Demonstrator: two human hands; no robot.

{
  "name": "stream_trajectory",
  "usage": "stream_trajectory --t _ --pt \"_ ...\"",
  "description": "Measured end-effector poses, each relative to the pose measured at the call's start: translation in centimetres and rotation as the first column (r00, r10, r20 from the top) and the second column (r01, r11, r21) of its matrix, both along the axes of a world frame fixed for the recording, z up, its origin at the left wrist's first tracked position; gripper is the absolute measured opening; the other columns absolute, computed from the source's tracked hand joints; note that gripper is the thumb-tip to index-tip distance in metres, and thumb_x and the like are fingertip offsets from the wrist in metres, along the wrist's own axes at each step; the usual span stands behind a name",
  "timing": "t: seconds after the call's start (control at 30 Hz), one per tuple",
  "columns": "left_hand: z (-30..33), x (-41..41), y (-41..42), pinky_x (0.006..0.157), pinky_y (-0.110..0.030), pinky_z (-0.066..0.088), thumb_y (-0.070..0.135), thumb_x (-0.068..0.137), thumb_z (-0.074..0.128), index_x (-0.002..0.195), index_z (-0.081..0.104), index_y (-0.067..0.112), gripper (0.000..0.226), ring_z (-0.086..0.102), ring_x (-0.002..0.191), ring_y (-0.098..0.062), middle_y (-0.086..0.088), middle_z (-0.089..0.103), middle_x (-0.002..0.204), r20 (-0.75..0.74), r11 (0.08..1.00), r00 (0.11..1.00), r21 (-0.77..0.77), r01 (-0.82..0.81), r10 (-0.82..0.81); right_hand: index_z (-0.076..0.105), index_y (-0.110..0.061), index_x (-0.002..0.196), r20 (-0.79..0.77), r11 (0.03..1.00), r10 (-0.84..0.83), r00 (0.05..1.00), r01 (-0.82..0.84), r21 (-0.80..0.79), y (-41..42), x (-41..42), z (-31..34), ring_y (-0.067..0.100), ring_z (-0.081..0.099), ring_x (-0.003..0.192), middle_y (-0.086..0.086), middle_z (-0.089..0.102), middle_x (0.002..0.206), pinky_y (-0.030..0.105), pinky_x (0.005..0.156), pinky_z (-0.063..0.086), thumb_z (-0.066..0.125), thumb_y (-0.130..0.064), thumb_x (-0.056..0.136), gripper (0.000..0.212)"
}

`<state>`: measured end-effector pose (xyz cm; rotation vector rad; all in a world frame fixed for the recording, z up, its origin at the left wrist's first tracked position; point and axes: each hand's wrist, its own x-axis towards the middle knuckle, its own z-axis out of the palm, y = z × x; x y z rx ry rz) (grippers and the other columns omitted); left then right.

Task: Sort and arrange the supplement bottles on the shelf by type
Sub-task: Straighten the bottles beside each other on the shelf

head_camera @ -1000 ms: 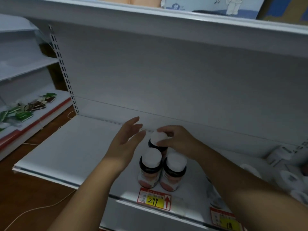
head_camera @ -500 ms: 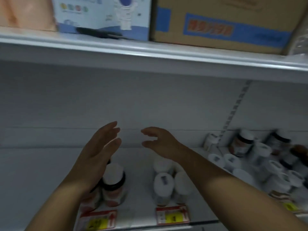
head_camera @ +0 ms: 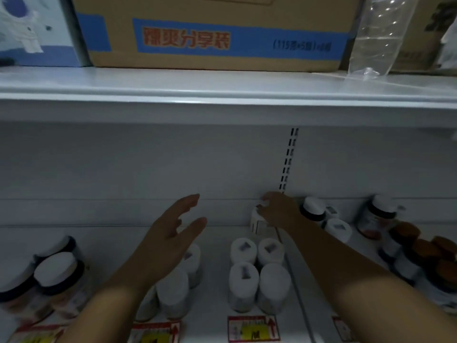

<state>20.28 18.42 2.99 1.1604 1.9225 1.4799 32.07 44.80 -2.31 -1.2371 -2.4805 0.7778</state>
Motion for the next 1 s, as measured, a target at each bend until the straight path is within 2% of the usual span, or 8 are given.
stream_trajectory --t 0.17,0.3,0.4,0.47,0.63,0.77,0.87,1.0 --pt "-0.3 2.7 0.2 0.102 -0.03 0.039 0.06 0.065 0.053 0.119 0.046 0.054 0.055 0.043 0.124 -0.004 0.03 0.044 0.131 -0.024 0.998 0.999 -0.045 -0.045 0.044 0.05 -0.006 0.102 -0.071 0.998 0.066 0.995 -0.066 0.006 0.1 0.1 -1.9 0.027 0.054 0.088 0.007 0.056 0.09 0.017 0.066 0.04 0.063 -0.018 0.082 0.027" --pt "-0.1 3.9 0.0 0.101 -0.028 0.04 0.049 0.072 0.057 0.113 0.052 0.049 0.042 0.049 0.117 -0.001 0.029 0.05 0.125 -0.017 0.997 0.998 -0.022 -0.069 0.068 0.056 -0.006 0.1 -0.064 0.992 0.047 0.997 -0.039 0.116 -0.1 0.4 -0.3 0.027 0.057 0.093 0.011 0.06 0.099 0.03 0.072 0.041 0.061 -0.023 0.083 0.025" --pt "0.2 4.2 0.1 0.095 -0.032 0.046 0.02 0.086 0.06 0.1 0.064 0.04 0.024 0.059 0.106 -0.001 0.02 0.065 0.112 0.014 0.989 0.992 0.077 -0.126 0.125 0.063 -0.014 0.094 -0.388 1.0 -0.028 0.921 0.03 0.0 -1.8 1.3 3.6 0.019 0.059 0.084 0.002 0.061 0.089 0.025 0.069 0.041 0.066 -0.024 0.081 0.017" --pt "0.1 4.4 0.5 0.088 -0.033 0.05 0.012 0.089 0.056 0.094 0.069 0.029 0.022 0.066 0.1 -0.015 0.004 0.072 0.102 0.177 0.97 0.968 0.138 -0.202 0.176 0.066 -0.018 0.087 -0.661 0.968 -0.071 0.747 -0.107 -0.225 -4.4 2.7 6.2 0.017 0.065 0.081 0.005 0.067 0.091 0.029 0.07 0.053 0.07 -0.015 0.079 0.01" --pt "-0.3 5.9 0.8 0.065 -0.033 0.058 0.046 0.084 0.041 0.104 0.069 0.011 0.049 0.069 0.094 -0.029 -0.02 0.071 0.105 0.801 0.996 0.591 0.075 0.057 -0.094 0.069 -0.02 0.094 -0.843 0.734 -0.037 0.537 -0.558 -0.388 -11.7 5.9 7.8 0.009 0.069 0.083 -0.006 0.074 0.086 0.02 0.067 0.054 0.067 -0.014 0.071 0.024" --pt "-1.2 6.1 0.0 0.066 -0.033 0.058 0.039 0.076 0.049 0.092 0.076 0.009 0.043 0.069 0.094 -0.031 -0.023 0.069 0.106 0.863 0.961 0.427 0.218 0.17 -0.271 0.068 -0.019 0.099 -0.854 0.701 -0.133 0.503 -0.561 -0.44 -13.7 7.1 7.2 0.011 0.068 0.089 -0.006 0.074 0.094 0.023 0.071 0.055 0.063 -0.017 0.068 0.032" --pt "-2.1 6.7 -0.1 0.063 -0.032 0.058 0.025 0.071 0.059 0.098 0.07 0.003 0.037 0.071 0.088 -0.032 -0.021 0.071 0.1 0.82 0.954 0.492 0.285 0.092 -0.293 0.072 -0.022 0.09 -0.834 0.725 -0.238 0.498 -0.48 -0.494 -14.4 8.0 6.8 0.011 0.069 0.085 -0.005 0.074 0.091 0.022 0.065 0.055 0.06 -0.01 0.078 0.021" --pt "-2.3 8.4 -0.1 0.066 -0.03 0.057 0.001 0.057 0.079 0.097 0.065 0.009 0.043 0.07 0.082 -0.023 -0.008 0.074 0.093 0.593 0.95 0.784 0.312 -0.015 -0.182 0.073 -0.023 0.086 -0.806 0.804 -0.262 0.531 -0.341 -0.487 -15.9 8.8 6.6 0.014 0.07 0.085 0.0 0.074 0.093 0.023 0.065 0.054 0.064 -0.024 0.079 0.012"
